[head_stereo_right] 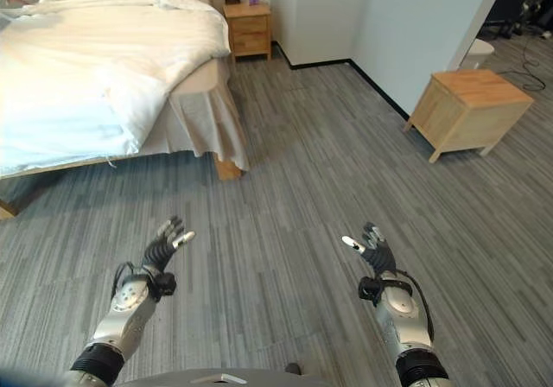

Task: Making the bed.

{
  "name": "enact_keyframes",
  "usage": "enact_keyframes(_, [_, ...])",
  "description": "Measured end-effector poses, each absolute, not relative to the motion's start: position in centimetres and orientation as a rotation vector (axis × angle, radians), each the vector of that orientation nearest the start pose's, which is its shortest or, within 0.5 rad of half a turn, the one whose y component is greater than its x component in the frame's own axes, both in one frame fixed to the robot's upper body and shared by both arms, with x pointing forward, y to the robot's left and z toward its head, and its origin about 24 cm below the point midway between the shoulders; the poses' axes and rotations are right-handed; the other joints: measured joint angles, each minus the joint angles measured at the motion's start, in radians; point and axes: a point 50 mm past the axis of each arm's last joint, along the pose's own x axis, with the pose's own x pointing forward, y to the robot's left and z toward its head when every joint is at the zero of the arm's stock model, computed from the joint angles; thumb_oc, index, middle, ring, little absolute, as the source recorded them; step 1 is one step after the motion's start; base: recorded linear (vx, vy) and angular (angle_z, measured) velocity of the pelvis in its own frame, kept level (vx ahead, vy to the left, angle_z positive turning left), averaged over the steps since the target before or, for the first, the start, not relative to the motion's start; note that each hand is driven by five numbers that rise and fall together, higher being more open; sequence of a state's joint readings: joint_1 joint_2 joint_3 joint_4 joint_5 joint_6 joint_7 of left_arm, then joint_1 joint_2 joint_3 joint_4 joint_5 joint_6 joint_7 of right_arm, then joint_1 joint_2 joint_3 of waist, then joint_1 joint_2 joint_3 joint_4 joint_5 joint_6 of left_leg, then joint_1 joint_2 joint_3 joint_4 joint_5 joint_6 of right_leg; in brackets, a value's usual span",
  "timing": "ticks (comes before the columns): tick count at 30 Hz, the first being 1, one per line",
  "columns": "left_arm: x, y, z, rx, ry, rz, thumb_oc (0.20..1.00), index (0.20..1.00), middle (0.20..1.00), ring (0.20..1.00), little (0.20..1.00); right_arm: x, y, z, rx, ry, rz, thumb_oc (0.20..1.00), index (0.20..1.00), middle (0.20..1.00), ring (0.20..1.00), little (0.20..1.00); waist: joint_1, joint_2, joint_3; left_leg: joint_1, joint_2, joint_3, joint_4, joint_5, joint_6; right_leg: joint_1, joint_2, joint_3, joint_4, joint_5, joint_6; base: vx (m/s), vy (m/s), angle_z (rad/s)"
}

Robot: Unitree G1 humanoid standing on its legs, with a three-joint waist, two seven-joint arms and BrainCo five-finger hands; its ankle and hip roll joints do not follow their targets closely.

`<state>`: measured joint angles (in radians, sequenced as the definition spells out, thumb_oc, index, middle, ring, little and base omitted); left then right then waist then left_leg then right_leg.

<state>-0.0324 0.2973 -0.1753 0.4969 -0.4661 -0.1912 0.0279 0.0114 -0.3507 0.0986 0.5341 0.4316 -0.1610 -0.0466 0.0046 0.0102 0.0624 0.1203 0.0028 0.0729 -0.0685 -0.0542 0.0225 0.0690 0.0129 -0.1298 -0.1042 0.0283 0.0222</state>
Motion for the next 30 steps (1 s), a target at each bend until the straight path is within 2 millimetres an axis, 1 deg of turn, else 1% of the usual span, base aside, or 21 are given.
enact_keyframes(4, [21.9,20.2,-5.4,-0.121,0.369,0.061,1.000,1.000,1.000,1.000,1.000,20.2,-22.2,-6.6,0.036,0.462,-0.095,1.000,1.000,1.000,1.000,1.000,-0.001,-0.004,0.008,-0.006,-0.003,0.009,-0.007,0.002,0.002,-0.015,-0.001,0.009,0.000,0.002,0.001,0.00,0.049,-0.08])
enact_keyframes(6, [21.4,20.2,-5.8,-0.127,0.386,0.071,1.000,1.000,1.000,1.000,1.000,20.1,-21.9,-6.7,0.008,0.469,-0.073,1.000,1.000,1.000,1.000,1.000,0.000,-0.003,0.010,-0.007,-0.003,0.013,-0.008,0.002,0.002,-0.018,-0.002,0.015,0.000,0.001,0.003,-0.01,0.065,-0.07])
enact_keyframes(10, [20.9,20.5,-6.1,-0.136,0.402,0.101,1.000,1.000,1.000,1.000,1.000,20.7,-21.8,-6.1,0.003,0.440,-0.065,1.000,1.000,1.000,1.000,1.000,0.017,0.001,0.015,-0.014,-0.010,0.025,-0.017,0.004,0.007,-0.033,-0.007,0.025,0.004,0.007,0.011,0.00,0.124,-0.10])
enact_keyframes(11, [21.0,20.7,-6.0,-0.129,0.397,0.105,1.000,1.000,1.000,1.000,1.000,21.1,-21.7,-5.7,0.005,0.420,-0.064,1.000,1.000,1.000,1.000,1.000,0.027,0.003,0.015,-0.016,-0.014,0.027,-0.020,0.006,0.011,-0.042,-0.009,0.030,0.012,0.009,0.016,-0.02,0.099,-0.06])
enact_keyframes(13, [21.1,21.0,-5.9,-0.122,0.393,0.113,1.000,1.000,1.000,1.000,1.000,22.0,-21.6,-5.0,0.006,0.388,-0.058,1.000,1.000,1.000,1.000,1.000,0.027,0.009,0.022,-0.027,-0.010,0.030,-0.020,0.010,0.016,-0.068,-0.013,0.031,0.042,-0.001,0.025,0.04,0.170,-0.09])
enact_keyframes(14, [21.3,20.9,-5.8,-0.113,0.388,0.108,1.000,1.000,1.000,1.000,1.000,23.1,-21.6,-4.0,0.004,0.341,-0.055,1.000,1.000,1.000,1.000,1.000,0.029,0.028,0.043,-0.039,-0.021,0.028,-0.013,0.010,0.027,-0.144,-0.014,0.026,0.184,-0.020,0.055,0.10,0.218,-0.08])
enact_keyframes(16, [21.5,20.8,-5.7,-0.096,0.383,0.097,1.000,1.000,1.000,1.000,1.000,23.9,-21.5,-2.8,0.005,0.285,-0.050,1.000,1.000,1.000,1.000,1.000,0.024,0.051,0.069,-0.038,0.002,0.029,-0.013,0.017,0.037,-0.236,-0.028,0.015,0.378,-0.061,0.097,0.13,0.183,0.11])
enact_keyframes(17, [21.6,20.9,-5.5,-0.076,0.377,0.094,1.000,1.000,1.000,1.000,1.000,23.9,-21.1,-2.4,0.010,0.263,-0.036,1.000,1.000,1.000,1.000,1.000,0.022,0.032,0.088,-0.024,-0.016,0.018,0.005,0.012,0.053,-0.297,-0.066,0.010,0.561,-0.098,0.104,0.09,0.138,0.31])
enact_keyframes(18, [21.4,21.0,-5.5,-0.069,0.376,0.094,1.000,1.000,1.000,1.000,1.000,23.9,-20.9,-2.2,0.005,0.253,-0.025,1.000,1.000,1.000,1.000,1.000,0.024,0.020,0.093,-0.022,-0.025,0.023,0.017,0.007,0.059,-0.341,-0.103,-0.013,0.691,-0.120,0.082,0.21,0.121,0.29])
enact_keyframes(19, [21.1,21.1,-5.6,-0.068,0.382,0.097,1.000,1.000,1.000,1.000,1.000,24.0,-20.6,-2.1,-0.013,0.247,-0.013,1.000,1.000,1.000,1.000,1.000,0.024,0.012,0.096,-0.032,-0.034,0.025,0.043,-0.012,0.084,-0.381,-0.145,-0.022,0.794,-0.124,0.083,0.27,0.071,0.11])
enact_keyframes(20, [20.9,21.1,-5.7,-0.063,0.389,0.100,1.000,1.000,1.000,1.000,1.000,24.0,-20.4,-2.1,-0.016,0.244,-0.004,1.000,1.000,1.000,1.000,1.000,0.029,0.011,0.101,-0.021,-0.043,0.013,0.054,-0.032,0.099,-0.404,-0.182,-0.037,0.841,-0.123,0.089,0.39,0.062,-0.02])
enact_keyframes(21, [20.7,21.3,-5.7,-0.049,0.391,0.101,1.000,1.000,1.000,1.000,1.000,23.9,-20.2,-2.1,-0.007,0.238,0.000,1.000,1.000,1.000,1.000,1.000,0.031,0.007,0.101,-0.033,-0.049,0.003,0.074,-0.048,0.111,-0.419,-0.202,-0.028,0.856,-0.109,0.110,0.24,-0.002,-0.06])
enact_keyframes(22, [20.7,21.4,-5.6,-0.011,0.390,0.086,1.000,1.000,1.000,1.000,1.000,23.9,-19.9,-1.7,0.005,0.218,0.003,1.000,1.000,1.000,1.000,1.000,0.025,0.001,0.110,-0.033,-0.048,-0.005,0.095,-0.055,0.110,-0.422,-0.218,-0.030,0.834,-0.122,0.112,0.46,-0.086,0.04])
enact_keyframes(23, [21.0,21.7,-5.0,0.030,0.369,0.074,1.000,1.000,1.000,1.000,1.000,23.3,-19.7,-1.8,0.014,0.217,0.009,1.000,1.000,1.000,1.000,1.000,0.009,0.008,0.119,-0.031,-0.044,-0.017,0.094,-0.060,0.102,-0.425,-0.217,-0.021,0.705,-0.116,0.121,0.35,-0.078,0.16])
enact_keyframes(24, [21.3,21.8,-4.7,0.040,0.354,0.071,1.000,1.000,1.000,1.000,1.000,23.0,-19.8,-2.0,0.013,0.226,0.007,1.000,1.000,1.000,1.000,1.000,-0.006,0.001,0.122,-0.029,-0.045,-0.024,0.094,-0.064,0.095,-0.435,-0.215,-0.011,0.661,-0.113,0.123,0.49,-0.124,0.27])
enact_keyframes(25, [21.5,21.8,-4.5,0.044,0.343,0.068,1.000,1.000,1.000,1.000,1.000,22.7,-20.0,-2.2,0.015,0.238,0.001,1.000,1.000,1.000,1.000,1.000,-0.019,-0.002,0.125,-0.034,-0.042,-0.036,0.105,-0.070,0.088,-0.440,-0.197,0.009,0.588,-0.112,0.127,0.32,-0.091,0.45])
enact_keyframes(26, [21.7,21.8,-4.3,0.047,0.335,0.062,1.000,1.000,1.000,1.000,1.000,22.2,-20.0,-2.6,0.019,0.252,-0.005,1.000,1.000,1.000,1.000,1.000,-0.038,-0.002,0.128,-0.035,-0.038,-0.067,0.112,-0.082,0.079,-0.422,-0.178,0.024,0.452,-0.101,0.129,0.61,-0.172,0.72])
enact_keyframes(27, [22.3,21.5,-3.9,0.044,0.316,0.053,1.000,1.000,1.000,1.000,1.000,21.2,-20.2,-3.2,0.021,0.282,-0.015,1.000,1.000,1.000,1.000,1.000,-0.057,-0.024,0.129,-0.039,-0.039,-0.101,0.114,-0.099,0.064,-0.425,-0.157,0.033,0.271,-0.059,0.149,0.59,-0.156,0.92])
enact_keyframes(28, [22.6,21.4,-3.8,0.051,0.309,0.041,1.000,1.000,1.000,1.000,1.000,20.9,-20.2,-3.5,0.027,0.296,-0.020,1.000,1.000,1.000,1.000,1.000,-0.074,-0.034,0.128,-0.046,-0.039,-0.128,0.127,-0.113,0.054,-0.416,-0.150,0.030,0.172,-0.048,0.163,0.77,-0.224,0.84])
enact_keyframes(29, [22.8,21.2,-3.7,0.063,0.303,0.031,1.000,1.000,1.000,1.000,1.000,20.7,-20.1,-3.7,0.031,0.302,-0.023,1.000,1.000,1.000,1.000,1.000,-0.084,-0.042,0.128,-0.045,-0.038,-0.148,0.131,-0.123,0.049,-0.418,-0.147,0.025,0.131,-0.046,0.165,0.63,-0.199,1.22])
enact_keyframes(30, [23.1,20.1,-3.5,0.068,0.292,-0.014,1.000,1.000,1.000,1.000,1.000,20.3,-20.2,-3.9,0.038,0.311,-0.028,1.000,1.000,1.000,1.000,1.000,-0.089,-0.056,0.119,-0.009,-0.014,-0.218,0.120,-0.161,0.025,-0.401,-0.132,0.019,0.114,-0.038,0.154,0.66,-0.213,1.23])
